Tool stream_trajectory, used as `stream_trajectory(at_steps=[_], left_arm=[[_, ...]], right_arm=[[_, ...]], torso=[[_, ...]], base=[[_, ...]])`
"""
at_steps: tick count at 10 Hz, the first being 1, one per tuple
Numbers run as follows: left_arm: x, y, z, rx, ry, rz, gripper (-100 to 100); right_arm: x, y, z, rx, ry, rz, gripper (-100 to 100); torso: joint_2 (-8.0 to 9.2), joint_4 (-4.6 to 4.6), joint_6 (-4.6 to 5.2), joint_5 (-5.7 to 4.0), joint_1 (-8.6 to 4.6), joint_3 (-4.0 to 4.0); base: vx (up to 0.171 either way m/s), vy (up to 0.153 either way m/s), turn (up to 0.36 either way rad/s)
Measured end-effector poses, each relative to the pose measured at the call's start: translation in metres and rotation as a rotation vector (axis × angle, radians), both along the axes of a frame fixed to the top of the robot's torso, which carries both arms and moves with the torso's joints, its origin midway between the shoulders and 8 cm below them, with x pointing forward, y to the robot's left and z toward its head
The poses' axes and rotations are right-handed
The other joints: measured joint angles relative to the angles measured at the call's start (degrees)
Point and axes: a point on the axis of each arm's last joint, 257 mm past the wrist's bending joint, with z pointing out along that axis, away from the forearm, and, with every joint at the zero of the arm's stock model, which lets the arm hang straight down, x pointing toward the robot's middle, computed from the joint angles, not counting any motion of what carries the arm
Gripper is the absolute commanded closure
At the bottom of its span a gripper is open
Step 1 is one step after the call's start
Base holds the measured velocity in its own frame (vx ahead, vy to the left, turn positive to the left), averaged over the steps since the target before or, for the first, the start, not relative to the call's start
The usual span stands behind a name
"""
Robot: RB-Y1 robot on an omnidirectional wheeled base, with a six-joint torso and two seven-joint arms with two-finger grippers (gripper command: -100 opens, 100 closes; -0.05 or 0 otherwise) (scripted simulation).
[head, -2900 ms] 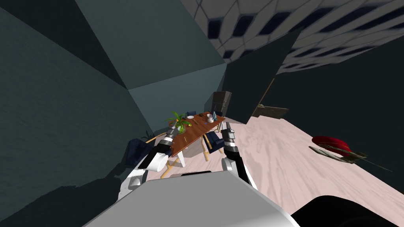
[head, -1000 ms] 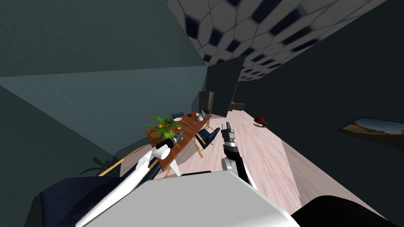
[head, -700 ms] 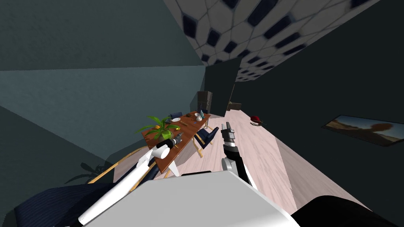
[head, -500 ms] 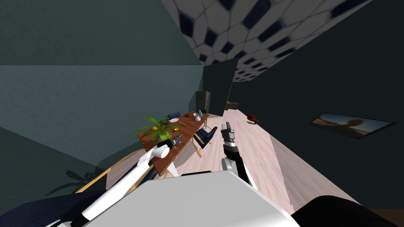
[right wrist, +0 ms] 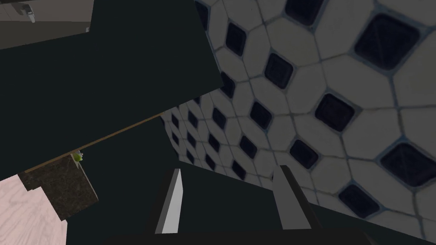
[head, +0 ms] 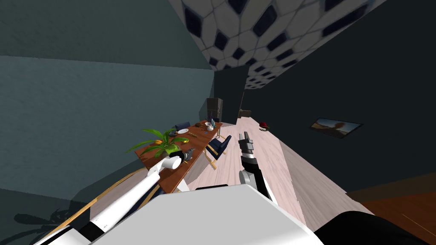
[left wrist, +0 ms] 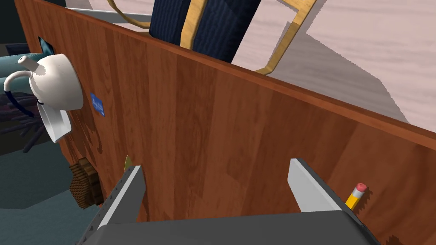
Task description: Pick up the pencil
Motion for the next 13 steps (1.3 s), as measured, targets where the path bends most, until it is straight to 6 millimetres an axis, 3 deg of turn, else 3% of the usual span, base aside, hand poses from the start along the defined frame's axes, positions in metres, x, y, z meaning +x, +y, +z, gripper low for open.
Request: stream_trajectory(at_steps=[8,13], left_arm=[[-0.046,0.076,-0.06,0.095,0.291,0.037,-100],[-0.091,0.133,-0.082,0.143,0.471,0.09,-100]], right_arm=[[0.0,0.0,0.0,0.0,0.0,0.0,0],[0.0,0.0,0.0,0.0,0.0,0.0,0]], torso=[[-0.01,0.0,-0.01,0.0,-0.02,-0.01],[-0.01,0.0,-0.03,0.0,-0.02,-0.01]], base=[[-0.006,0.025,-0.169],[-0.004,0.022,-0.182]])
